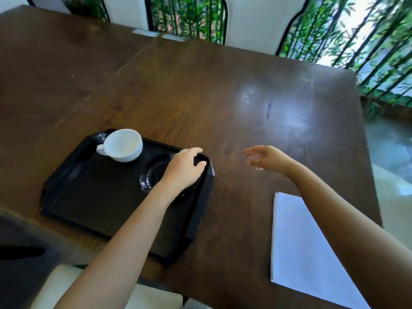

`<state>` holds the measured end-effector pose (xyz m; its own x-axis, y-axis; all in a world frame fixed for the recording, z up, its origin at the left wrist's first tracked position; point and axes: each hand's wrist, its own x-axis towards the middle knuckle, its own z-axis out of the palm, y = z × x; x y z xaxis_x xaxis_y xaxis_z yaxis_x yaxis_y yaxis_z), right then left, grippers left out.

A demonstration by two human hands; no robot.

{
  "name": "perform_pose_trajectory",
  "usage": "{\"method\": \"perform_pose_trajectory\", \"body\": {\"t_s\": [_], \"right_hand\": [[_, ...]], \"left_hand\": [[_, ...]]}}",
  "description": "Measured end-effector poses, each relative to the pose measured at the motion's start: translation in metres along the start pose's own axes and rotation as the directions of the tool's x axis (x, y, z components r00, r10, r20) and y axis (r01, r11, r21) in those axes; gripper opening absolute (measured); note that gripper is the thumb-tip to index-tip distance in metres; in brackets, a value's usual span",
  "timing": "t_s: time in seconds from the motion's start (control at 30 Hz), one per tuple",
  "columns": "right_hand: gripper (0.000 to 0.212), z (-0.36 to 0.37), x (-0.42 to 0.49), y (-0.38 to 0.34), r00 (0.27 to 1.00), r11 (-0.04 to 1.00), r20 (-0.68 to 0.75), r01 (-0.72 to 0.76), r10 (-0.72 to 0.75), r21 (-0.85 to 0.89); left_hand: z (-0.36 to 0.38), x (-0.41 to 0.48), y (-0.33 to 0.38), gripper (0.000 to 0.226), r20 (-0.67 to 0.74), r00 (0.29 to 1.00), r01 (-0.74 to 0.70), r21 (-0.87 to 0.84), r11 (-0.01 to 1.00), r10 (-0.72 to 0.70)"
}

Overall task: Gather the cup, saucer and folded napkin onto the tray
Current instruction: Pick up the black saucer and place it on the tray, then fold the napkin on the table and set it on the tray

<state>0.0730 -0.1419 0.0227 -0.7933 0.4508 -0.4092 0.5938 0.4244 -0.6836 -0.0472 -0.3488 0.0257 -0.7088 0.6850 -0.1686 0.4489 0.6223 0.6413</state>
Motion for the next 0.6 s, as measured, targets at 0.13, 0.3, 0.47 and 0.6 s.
{"method": "perform_pose_trajectory", "body": {"t_s": [0.13, 0.3, 0.47, 0.6], "right_hand": [[0.038, -0.025, -0.032, 0.056, 0.995, 0.997, -0.077, -0.053, 0.056, 0.048], [0.041, -0.047, -0.073, 0.124, 0.984, 0.991, -0.112, -0.133, 0.136, 0.030], [0.048, -0.061, -0.102, 0.179, 0.980, 0.967, -0.168, -0.142, 0.106, -0.213], [0.052, -0.060, -0.114, 0.213, 0.976, 0.904, -0.162, -0.200, 0.148, -0.377]], "left_hand": [[0.047, -0.007, 0.045, 0.044, 0.115, 0.991, -0.071, 0.046, 0.996, 0.065], [0.115, -0.027, 0.089, 0.045, 0.259, 0.960, -0.143, 0.116, 0.983, 0.109], [0.177, -0.052, 0.120, 0.047, 0.390, 0.911, -0.209, 0.151, 0.966, 0.136], [0.220, -0.078, 0.129, 0.047, 0.443, 0.890, -0.205, 0.174, 0.963, 0.109]]}}
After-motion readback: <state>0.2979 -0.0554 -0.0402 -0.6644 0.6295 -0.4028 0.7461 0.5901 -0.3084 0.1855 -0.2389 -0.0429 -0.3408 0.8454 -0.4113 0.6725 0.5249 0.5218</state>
